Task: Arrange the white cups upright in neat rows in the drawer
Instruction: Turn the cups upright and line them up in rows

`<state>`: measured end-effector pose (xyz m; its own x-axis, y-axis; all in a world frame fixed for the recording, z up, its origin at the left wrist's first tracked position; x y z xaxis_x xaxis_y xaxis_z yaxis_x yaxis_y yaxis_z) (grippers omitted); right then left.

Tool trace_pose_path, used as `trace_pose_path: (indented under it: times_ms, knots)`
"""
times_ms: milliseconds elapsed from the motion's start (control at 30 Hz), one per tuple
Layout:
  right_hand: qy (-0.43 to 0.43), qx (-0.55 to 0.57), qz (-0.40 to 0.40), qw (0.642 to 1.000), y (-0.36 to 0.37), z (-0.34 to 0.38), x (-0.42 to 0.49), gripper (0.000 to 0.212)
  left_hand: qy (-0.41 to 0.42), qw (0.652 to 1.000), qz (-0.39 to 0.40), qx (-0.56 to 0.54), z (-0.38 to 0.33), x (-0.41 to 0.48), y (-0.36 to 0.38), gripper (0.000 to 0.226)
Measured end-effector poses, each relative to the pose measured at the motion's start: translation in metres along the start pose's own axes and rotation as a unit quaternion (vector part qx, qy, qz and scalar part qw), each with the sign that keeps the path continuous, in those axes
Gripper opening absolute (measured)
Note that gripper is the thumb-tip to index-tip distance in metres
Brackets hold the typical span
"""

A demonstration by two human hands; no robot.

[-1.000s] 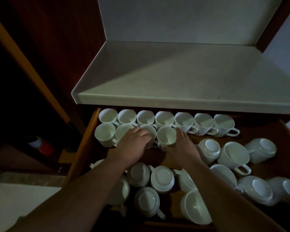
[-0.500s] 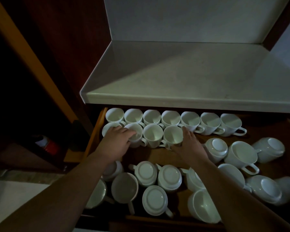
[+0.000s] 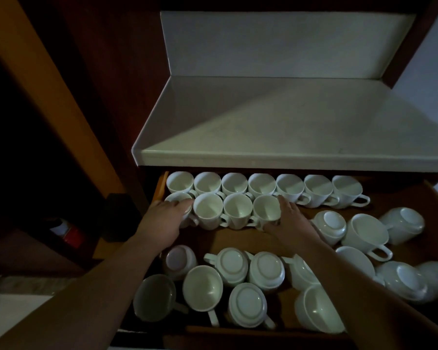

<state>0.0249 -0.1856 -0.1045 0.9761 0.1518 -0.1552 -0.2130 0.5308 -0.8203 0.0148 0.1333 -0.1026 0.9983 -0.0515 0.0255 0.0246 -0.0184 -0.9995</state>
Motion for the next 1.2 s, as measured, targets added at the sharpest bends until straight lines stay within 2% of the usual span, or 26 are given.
trace_pose_path:
  times_ms: [133, 233, 333, 533, 700, 833, 900, 1000, 1067, 1200]
  knots:
    - [-0.005, -0.017, -0.007, 1.0, -0.016, 0.005, -0.009, 0.094, 0.009, 1.0, -0.007, -0.014, -0.004, -0.001, -0.008, 0.06]
    - [-0.008, -0.047, -0.038, 0.998, -0.044, 0.001, -0.021, 0.067, 0.026, 0.998, -0.015, -0.058, -0.035, 0.002, -0.026, 0.059]
    - [0.008, -0.051, -0.08, 0.995, -0.078, -0.023, -0.036, 0.055, 0.061, 0.983, 0.025, -0.171, -0.085, 0.014, -0.04, 0.051]
    - [0.069, -0.108, -0.049, 0.991, -0.128, -0.104, -0.054, 0.048, 0.115, 0.955, 0.077, -0.264, -0.207, 0.021, -0.045, 0.037]
    - [0.045, -0.167, 0.014, 0.985, -0.143, -0.15, -0.057, 0.066, 0.122, 0.959, 0.128, -0.222, -0.3, 0.035, -0.031, 0.055]
    - [0.009, -0.157, 0.055, 0.986, -0.135, -0.178, -0.05, 0.07, 0.118, 0.968, 0.185, -0.119, -0.351, 0.042, -0.016, 0.083]
    - [0.0, -0.13, 0.061, 0.99, -0.134, -0.186, -0.047, 0.07, 0.11, 0.97, 0.19, -0.102, -0.364, 0.043, -0.005, 0.082]
    - [-0.015, -0.108, 0.079, 0.991, -0.131, -0.19, -0.049, 0.082, 0.089, 0.977, 0.159, -0.114, -0.372, 0.042, 0.008, 0.07]
    - [-0.021, -0.115, 0.087, 0.989, -0.129, -0.191, -0.05, 0.091, 0.08, 0.98, 0.156, -0.094, -0.374, 0.042, 0.013, 0.072]
    - [-0.026, -0.111, 0.082, 0.99, -0.127, -0.196, -0.046, 0.089, 0.078, 0.989, 0.118, -0.041, -0.374, 0.045, 0.018, 0.077]
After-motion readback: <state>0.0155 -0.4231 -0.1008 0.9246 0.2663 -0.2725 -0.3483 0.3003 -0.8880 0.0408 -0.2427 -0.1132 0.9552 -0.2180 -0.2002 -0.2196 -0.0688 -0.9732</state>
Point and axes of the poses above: each hand's wrist, its own x-axis towards the middle knuckle, its own y-axis out of the palm, z = x × y, the point moved 2 cm from there along x, towards the middle knuckle, and after that the axes turned 8 degrees about -y, right-handed, at the moved point
